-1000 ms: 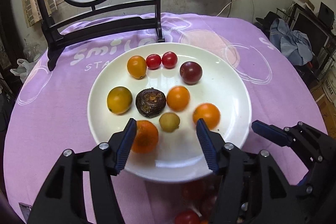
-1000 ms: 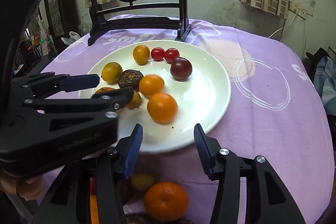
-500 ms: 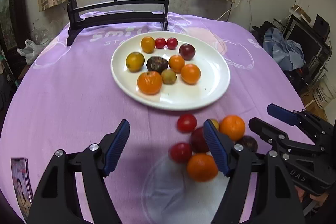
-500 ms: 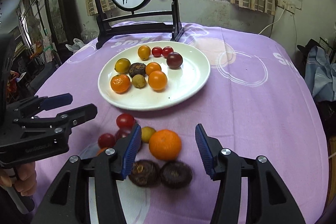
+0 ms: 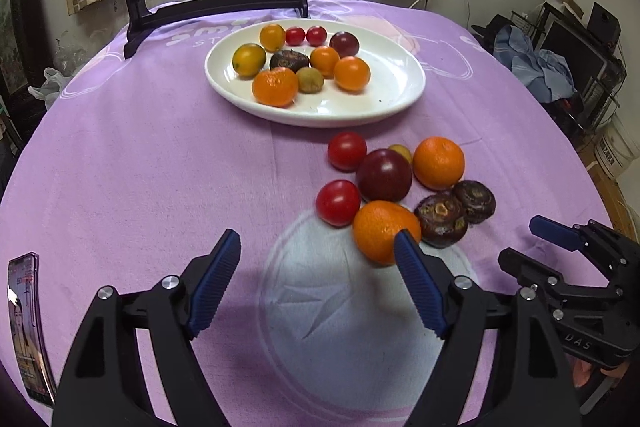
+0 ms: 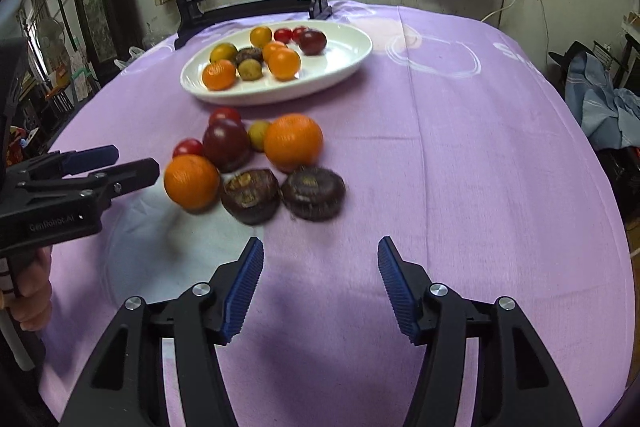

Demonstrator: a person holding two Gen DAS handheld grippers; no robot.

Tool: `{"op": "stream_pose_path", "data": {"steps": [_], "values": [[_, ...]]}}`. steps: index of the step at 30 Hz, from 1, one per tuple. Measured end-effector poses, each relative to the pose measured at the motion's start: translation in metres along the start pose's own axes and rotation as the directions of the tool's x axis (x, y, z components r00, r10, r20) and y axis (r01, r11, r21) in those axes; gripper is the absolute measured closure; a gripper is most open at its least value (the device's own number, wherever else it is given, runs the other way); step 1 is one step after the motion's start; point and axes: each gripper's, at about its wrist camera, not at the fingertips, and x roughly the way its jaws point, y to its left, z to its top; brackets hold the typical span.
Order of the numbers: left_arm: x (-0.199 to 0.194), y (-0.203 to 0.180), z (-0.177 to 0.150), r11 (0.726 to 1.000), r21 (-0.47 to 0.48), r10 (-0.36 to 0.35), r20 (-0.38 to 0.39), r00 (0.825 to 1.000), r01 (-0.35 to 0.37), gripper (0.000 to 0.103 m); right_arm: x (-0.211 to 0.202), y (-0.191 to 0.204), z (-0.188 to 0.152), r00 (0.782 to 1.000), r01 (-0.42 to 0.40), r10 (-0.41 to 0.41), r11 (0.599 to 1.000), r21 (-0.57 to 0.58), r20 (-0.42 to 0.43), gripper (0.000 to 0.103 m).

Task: Organize fruits
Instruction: 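Grasp a mandarin with the left gripper while the right grasps a dark brown fruit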

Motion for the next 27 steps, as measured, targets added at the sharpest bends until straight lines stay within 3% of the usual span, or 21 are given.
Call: {"op": "stream_pose_path", "data": {"steps": [10,15,17,18,27], "values": [[0.008,-0.005,-0.004,0.999,0.028,-0.044,-0.015,0.999,0.044,0.022,0.027,0.003,0.012,0.998,0.033,-0.035,0.998,-0.044,-0.045,0.043],[0.008,-0.012,-0.009,0.997,0.055,-0.056,-0.019,0.998,0.057,0.022,0.044,0.002,0.03,0.999,0.006,-0.008,0.999,-0.041,-0.039,0.042],[0.01,-0.014,-0.01,0.996,0.064,-0.065,-0.032,0.997,0.067,0.021,0.049,0.004,0.035,1.0,0.005,-0.007,0.998,-0.061,-0.029,0.049],[0.011,-0.015,-0.011,0.995,0.065,-0.07,-0.037,0.997,0.072,0.021,0.048,0.008,0.036,1.0,-0.013,0.011,0.997,-0.072,-0.026,0.06],[0.015,-0.016,-0.013,0.995,0.062,-0.08,-0.049,0.996,0.083,0.021,0.031,0.006,0.02,1.0,0.0,0.0,1.0,-0.023,-0.005,0.06]]}}
